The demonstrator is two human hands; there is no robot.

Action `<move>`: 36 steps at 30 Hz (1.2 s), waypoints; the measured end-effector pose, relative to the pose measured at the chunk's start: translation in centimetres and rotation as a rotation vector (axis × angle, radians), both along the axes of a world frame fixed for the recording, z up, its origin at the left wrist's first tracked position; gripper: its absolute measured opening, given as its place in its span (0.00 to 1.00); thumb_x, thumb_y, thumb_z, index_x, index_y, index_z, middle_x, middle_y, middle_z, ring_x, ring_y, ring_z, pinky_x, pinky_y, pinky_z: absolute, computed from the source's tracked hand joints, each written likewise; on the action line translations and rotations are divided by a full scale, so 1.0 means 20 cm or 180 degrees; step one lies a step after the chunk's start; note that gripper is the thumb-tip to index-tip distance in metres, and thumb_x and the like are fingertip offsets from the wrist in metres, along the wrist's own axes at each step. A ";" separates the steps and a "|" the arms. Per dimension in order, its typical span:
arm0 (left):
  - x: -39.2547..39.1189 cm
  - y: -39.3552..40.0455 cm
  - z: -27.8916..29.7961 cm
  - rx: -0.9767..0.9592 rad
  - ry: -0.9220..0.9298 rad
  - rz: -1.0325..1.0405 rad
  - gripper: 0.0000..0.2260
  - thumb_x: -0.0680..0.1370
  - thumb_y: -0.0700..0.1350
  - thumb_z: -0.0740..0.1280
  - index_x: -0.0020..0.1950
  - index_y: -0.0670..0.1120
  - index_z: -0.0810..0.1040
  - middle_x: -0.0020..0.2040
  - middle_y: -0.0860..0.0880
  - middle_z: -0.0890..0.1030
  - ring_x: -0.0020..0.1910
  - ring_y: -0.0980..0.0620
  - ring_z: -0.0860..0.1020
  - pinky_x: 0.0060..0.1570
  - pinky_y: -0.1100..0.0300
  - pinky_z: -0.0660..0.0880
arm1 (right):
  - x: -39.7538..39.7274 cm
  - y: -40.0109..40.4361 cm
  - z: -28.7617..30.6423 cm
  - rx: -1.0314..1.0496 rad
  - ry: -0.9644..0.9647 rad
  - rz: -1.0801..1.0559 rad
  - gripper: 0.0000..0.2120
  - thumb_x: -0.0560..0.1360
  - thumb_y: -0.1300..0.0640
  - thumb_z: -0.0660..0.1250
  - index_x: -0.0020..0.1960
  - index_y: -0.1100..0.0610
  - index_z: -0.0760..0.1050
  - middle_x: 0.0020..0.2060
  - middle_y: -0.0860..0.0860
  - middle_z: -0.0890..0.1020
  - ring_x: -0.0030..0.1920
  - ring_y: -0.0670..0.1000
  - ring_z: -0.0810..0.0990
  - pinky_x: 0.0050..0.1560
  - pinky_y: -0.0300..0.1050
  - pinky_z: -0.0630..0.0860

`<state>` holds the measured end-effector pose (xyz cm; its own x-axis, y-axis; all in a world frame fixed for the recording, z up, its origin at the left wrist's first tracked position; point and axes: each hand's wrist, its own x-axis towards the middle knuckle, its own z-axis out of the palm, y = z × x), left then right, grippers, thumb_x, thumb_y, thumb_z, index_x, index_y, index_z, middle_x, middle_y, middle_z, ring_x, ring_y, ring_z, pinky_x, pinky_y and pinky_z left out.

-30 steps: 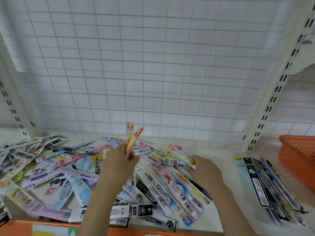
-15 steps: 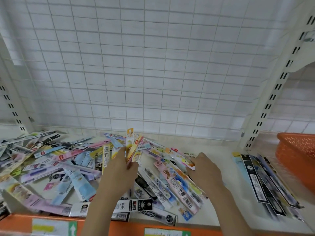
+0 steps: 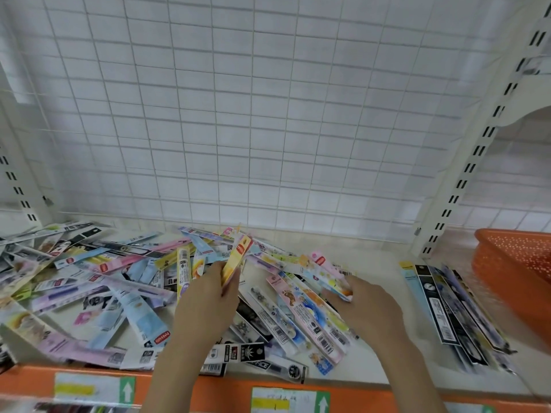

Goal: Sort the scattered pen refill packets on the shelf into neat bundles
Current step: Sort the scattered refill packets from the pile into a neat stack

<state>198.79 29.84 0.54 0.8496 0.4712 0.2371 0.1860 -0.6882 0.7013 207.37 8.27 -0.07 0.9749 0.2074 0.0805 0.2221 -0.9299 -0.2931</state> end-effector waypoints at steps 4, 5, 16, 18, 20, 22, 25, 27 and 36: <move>-0.03 0.02 0.03 0.0027 -0.0181 0.0006 0.15 0.80 0.48 0.56 0.34 0.50 0.60 0.26 0.49 0.67 0.25 0.48 0.66 0.27 0.57 0.61 | -0.02 0.10 0.01 -0.0099 -0.0075 0.0187 0.06 0.76 0.52 0.59 0.47 0.53 0.73 0.37 0.48 0.76 0.41 0.51 0.73 0.38 0.43 0.69; -0.04 0.03 0.04 0.0063 -0.0230 0.0025 0.15 0.80 0.47 0.57 0.34 0.50 0.60 0.26 0.48 0.67 0.25 0.49 0.66 0.26 0.57 0.60 | -0.02 0.12 0.01 -0.0120 -0.0114 0.0244 0.05 0.76 0.53 0.59 0.43 0.53 0.70 0.34 0.48 0.72 0.42 0.51 0.70 0.39 0.43 0.67; -0.07 0.08 0.02 0.0165 0.0016 0.0199 0.16 0.80 0.46 0.59 0.33 0.49 0.61 0.26 0.49 0.68 0.25 0.51 0.66 0.26 0.58 0.60 | -0.06 0.24 -0.07 0.0187 0.0479 0.0354 0.15 0.75 0.44 0.62 0.54 0.55 0.70 0.51 0.52 0.72 0.47 0.53 0.75 0.44 0.45 0.72; -0.06 0.07 0.01 0.0200 0.0128 0.0233 0.16 0.79 0.47 0.60 0.32 0.50 0.62 0.27 0.50 0.69 0.26 0.53 0.67 0.26 0.60 0.61 | -0.06 0.22 -0.07 -0.0014 0.0460 0.0321 0.15 0.78 0.48 0.61 0.58 0.56 0.70 0.55 0.53 0.72 0.51 0.54 0.76 0.47 0.45 0.72; -0.04 0.07 0.00 0.0246 0.0256 0.0206 0.15 0.79 0.48 0.60 0.33 0.49 0.62 0.27 0.51 0.69 0.26 0.55 0.68 0.26 0.62 0.61 | -0.05 0.20 -0.05 -0.0064 0.0434 0.0266 0.13 0.79 0.50 0.59 0.58 0.57 0.70 0.54 0.53 0.73 0.49 0.53 0.75 0.46 0.44 0.72; -0.02 0.06 -0.02 0.0314 0.0421 0.0150 0.15 0.79 0.48 0.60 0.33 0.49 0.63 0.28 0.51 0.69 0.27 0.54 0.68 0.27 0.61 0.62 | -0.05 0.17 -0.04 0.0069 0.0416 0.0188 0.09 0.79 0.52 0.59 0.55 0.56 0.69 0.46 0.51 0.75 0.41 0.51 0.72 0.38 0.42 0.70; 0.02 0.03 -0.04 0.0392 0.0620 0.0074 0.14 0.79 0.50 0.60 0.35 0.48 0.64 0.30 0.51 0.69 0.29 0.53 0.67 0.27 0.60 0.62 | -0.05 0.11 -0.02 0.0292 0.0364 0.0036 0.05 0.78 0.54 0.59 0.52 0.54 0.67 0.39 0.51 0.75 0.33 0.50 0.70 0.29 0.42 0.65; 0.04 -0.01 -0.05 0.0406 0.0704 0.0010 0.15 0.78 0.52 0.61 0.34 0.48 0.64 0.30 0.50 0.69 0.29 0.52 0.69 0.28 0.59 0.63 | -0.06 0.06 0.00 0.0358 0.0319 -0.0036 0.05 0.78 0.55 0.58 0.53 0.54 0.66 0.38 0.51 0.75 0.33 0.51 0.72 0.30 0.43 0.66; 0.10 -0.25 -0.03 0.0553 0.1625 -0.0236 0.26 0.69 0.66 0.66 0.49 0.46 0.63 0.43 0.49 0.74 0.45 0.47 0.76 0.40 0.57 0.73 | -0.04 -0.13 -0.01 0.0403 0.0409 -0.0021 0.08 0.78 0.55 0.58 0.56 0.53 0.65 0.42 0.51 0.78 0.39 0.54 0.78 0.34 0.46 0.70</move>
